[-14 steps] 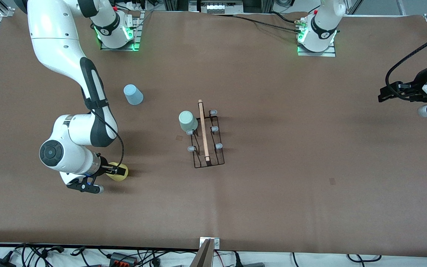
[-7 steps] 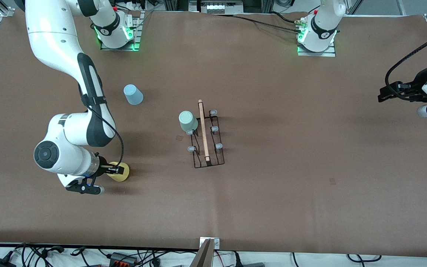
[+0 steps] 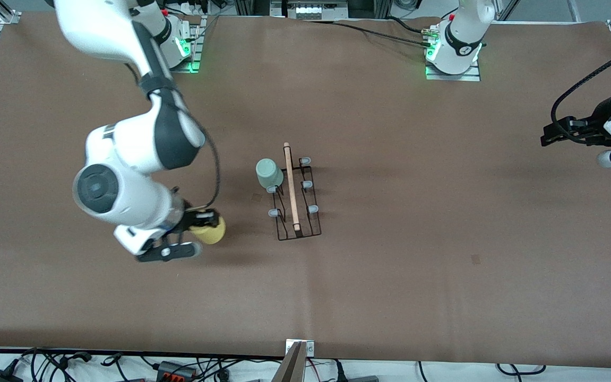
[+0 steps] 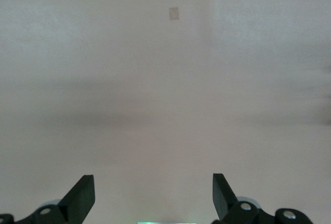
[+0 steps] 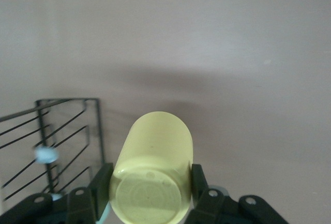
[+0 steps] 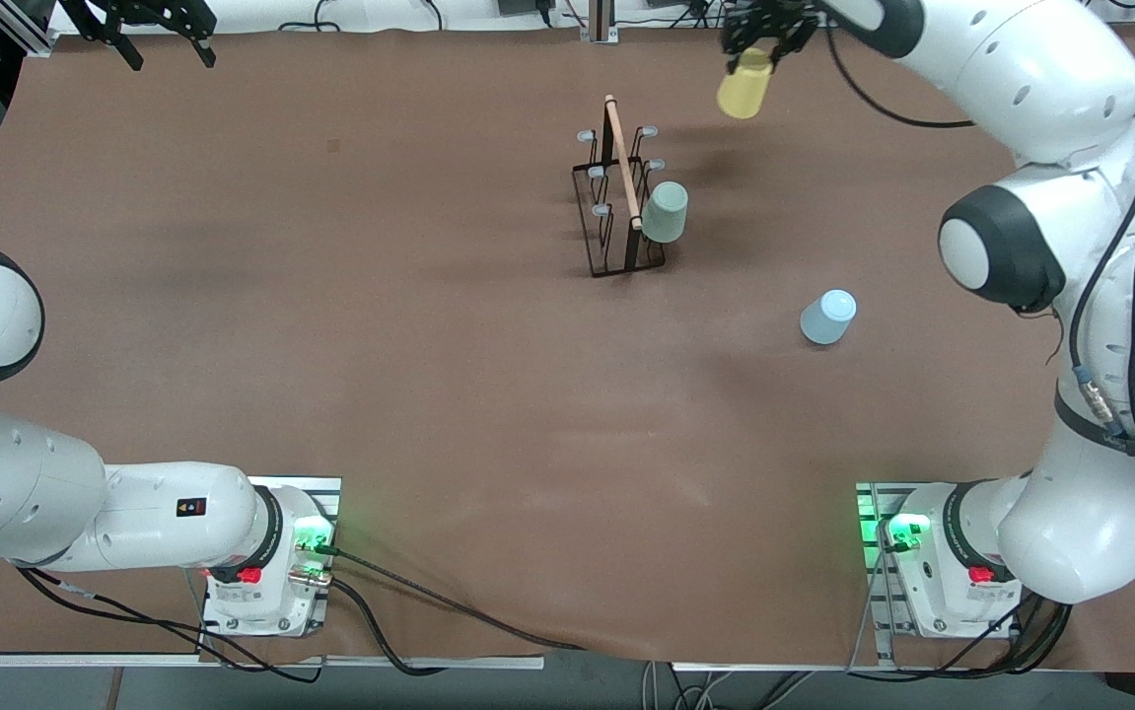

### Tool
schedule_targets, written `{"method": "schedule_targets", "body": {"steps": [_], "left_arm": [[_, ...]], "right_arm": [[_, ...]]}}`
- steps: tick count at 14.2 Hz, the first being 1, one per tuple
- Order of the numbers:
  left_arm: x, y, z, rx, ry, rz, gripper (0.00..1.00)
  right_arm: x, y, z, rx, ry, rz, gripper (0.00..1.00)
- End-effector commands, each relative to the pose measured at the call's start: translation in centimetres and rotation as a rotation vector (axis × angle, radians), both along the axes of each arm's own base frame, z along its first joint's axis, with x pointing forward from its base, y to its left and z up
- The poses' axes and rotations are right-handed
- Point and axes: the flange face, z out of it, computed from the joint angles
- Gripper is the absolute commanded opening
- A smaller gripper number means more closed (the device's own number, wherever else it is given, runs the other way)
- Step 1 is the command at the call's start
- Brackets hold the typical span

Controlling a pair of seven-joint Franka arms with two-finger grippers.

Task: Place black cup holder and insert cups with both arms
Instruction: 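Carry the yellow cup to the rack and set it on a peg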

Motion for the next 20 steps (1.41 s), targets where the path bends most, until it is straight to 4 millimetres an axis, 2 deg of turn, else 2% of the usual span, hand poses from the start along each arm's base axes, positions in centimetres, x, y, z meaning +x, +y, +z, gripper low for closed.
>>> {"method": "schedule_targets", "body": {"steps": [1, 4, 10, 20], "left_arm": [[0.0, 0.0, 0.2, -0.019, -0.007, -0.006, 1.00], [0.0, -0.1, 0.2, -0.020, -0.006, -0.007, 1.00], [0.0, -0.1, 0.2, -0.019, -0.007, -0.007, 1.00], [0.0, -0.1, 0.2, -0.020, -0.007, -0.007, 1.00]], "right_arm": [[-1.5, 3.2, 0.1, 0.006, 0.008, 0.052, 0.00], [-3.1, 6.8, 0.2, 0.015, -0.004, 0.097, 0.00], [-4.3, 10.4, -0.2, 0.032, -0.041, 0.058, 0.00], [-4.4, 12.2, -2.8, 0.037, -0.066, 0.049, 0.00]]}}
